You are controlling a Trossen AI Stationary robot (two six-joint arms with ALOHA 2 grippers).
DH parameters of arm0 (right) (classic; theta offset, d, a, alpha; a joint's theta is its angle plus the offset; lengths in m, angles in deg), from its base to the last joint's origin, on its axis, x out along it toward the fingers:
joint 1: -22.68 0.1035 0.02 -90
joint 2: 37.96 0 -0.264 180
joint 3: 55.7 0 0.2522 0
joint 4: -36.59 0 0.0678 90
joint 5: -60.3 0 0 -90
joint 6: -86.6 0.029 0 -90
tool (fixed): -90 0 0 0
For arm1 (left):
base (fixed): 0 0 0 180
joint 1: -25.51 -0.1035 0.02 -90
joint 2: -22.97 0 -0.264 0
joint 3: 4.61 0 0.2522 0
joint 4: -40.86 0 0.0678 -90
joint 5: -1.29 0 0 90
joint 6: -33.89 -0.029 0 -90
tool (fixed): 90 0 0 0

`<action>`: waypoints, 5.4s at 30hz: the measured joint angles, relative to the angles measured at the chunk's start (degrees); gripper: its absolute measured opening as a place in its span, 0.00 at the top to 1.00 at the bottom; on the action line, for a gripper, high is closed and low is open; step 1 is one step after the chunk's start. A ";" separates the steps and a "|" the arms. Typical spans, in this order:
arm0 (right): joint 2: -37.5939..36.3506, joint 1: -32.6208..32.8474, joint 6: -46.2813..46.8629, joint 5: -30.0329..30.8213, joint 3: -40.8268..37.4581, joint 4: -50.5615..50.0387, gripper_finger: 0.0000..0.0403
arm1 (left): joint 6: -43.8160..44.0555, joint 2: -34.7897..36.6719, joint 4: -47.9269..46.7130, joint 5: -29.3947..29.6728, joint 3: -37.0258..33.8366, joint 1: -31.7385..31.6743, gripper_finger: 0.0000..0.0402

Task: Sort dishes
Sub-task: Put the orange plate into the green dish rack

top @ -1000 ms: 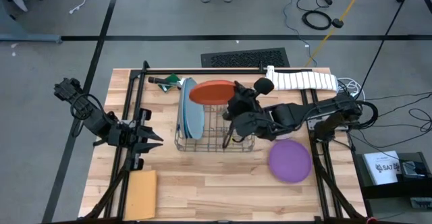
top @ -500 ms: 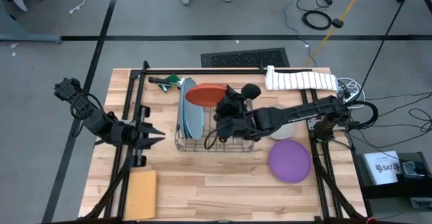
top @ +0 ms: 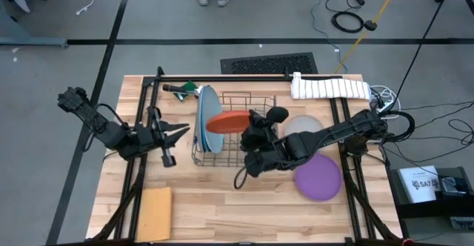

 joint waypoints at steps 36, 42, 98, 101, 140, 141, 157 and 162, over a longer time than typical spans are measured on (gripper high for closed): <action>-0.66 4.60 -0.89 0.46 0.04 0.10 1.00 | -4.70 -27.25 -0.02 8.56 11.62 -12.68 0.73; -0.67 5.96 -2.06 0.91 0.04 -0.03 1.00 | -5.61 -27.50 0.20 8.42 11.87 -12.61 0.96; -4.48 34.06 7.04 1.72 0.07 -2.00 0.63 | 10.91 -24.15 -23.72 -65.64 26.95 -29.33 0.96; -4.48 33.23 2.81 -1.77 0.04 2.35 0.63 | 12.67 -24.15 -24.76 -77.13 26.95 -32.80 0.96; -1.60 21.30 -59.47 6.09 0.04 9.23 0.46 | 66.49 -26.76 -14.42 -73.92 26.53 -49.49 0.96; -1.60 21.05 -59.60 6.04 0.04 9.25 0.47 | 66.34 -26.76 -15.04 -73.23 26.53 -49.46 0.96; -1.42 14.82 -60.50 4.45 0.04 7.58 0.51 | 65.07 -26.76 -19.51 -71.55 26.53 -47.09 0.96; -1.40 13.87 -61.97 2.45 0.02 7.40 0.70 | 65.16 -26.69 -20.17 -71.21 26.54 -47.11 0.96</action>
